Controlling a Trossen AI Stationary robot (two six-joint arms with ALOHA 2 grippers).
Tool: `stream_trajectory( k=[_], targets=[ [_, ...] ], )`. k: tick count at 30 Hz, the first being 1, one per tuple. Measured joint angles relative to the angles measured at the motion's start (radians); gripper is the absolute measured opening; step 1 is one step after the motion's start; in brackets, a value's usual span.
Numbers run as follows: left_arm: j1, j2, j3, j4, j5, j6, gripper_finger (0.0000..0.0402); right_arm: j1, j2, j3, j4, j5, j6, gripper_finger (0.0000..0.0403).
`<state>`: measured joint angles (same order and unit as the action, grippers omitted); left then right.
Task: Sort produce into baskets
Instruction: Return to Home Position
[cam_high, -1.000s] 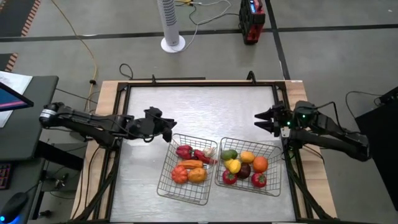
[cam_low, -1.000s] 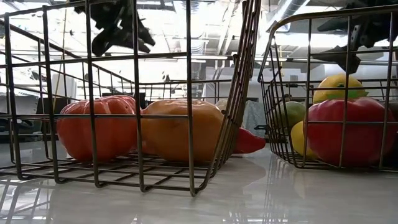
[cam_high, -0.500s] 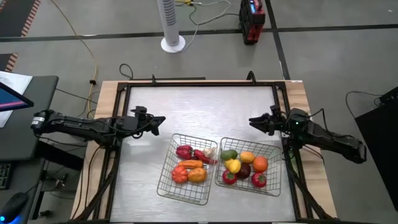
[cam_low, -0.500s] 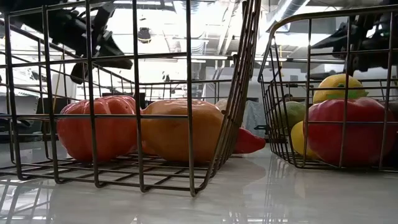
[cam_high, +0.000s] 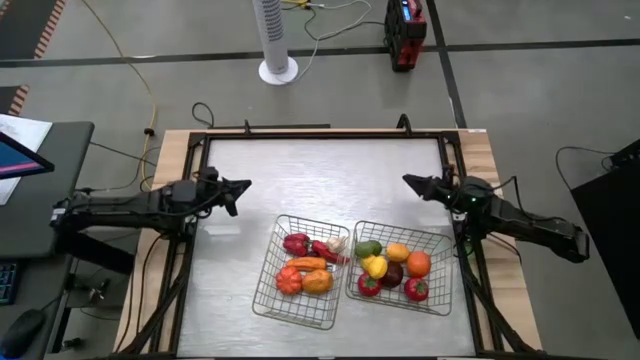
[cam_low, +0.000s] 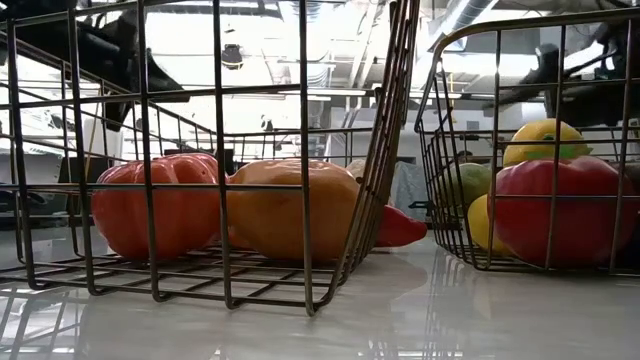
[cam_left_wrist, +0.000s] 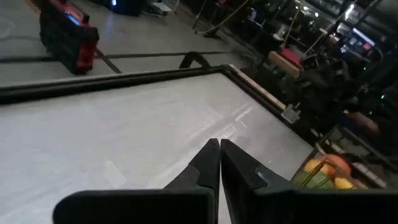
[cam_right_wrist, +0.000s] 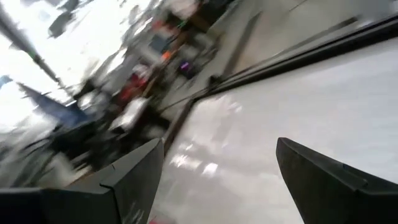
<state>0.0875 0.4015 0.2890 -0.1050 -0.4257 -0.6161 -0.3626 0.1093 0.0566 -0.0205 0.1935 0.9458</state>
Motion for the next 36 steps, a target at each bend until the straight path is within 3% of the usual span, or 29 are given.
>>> stream_trajectory(
  k=[4,9,24,32,36],
  targets=[
    [0.01,-0.077,0.0,-0.089,0.031,0.055,0.0,0.0,0.001,0.003,-0.073,0.099,-0.002,0.0338],
    [0.009,-0.149,0.0,-0.141,0.097,0.123,0.0,0.001,0.003,0.005,-0.082,0.092,-0.058,0.0338],
    [0.009,-0.244,0.0,-0.282,0.1,0.223,0.0,0.001,0.003,0.005,-0.089,0.089,-0.109,0.0338],
    [0.009,-0.332,-0.003,-0.355,-0.062,0.167,0.0,0.001,0.003,0.005,-0.09,0.089,-0.108,0.0338],
    [0.009,-0.402,-0.095,-0.235,-0.211,0.156,0.0,0.001,0.003,0.004,-0.091,0.088,-0.108,0.0338]
  ],
)
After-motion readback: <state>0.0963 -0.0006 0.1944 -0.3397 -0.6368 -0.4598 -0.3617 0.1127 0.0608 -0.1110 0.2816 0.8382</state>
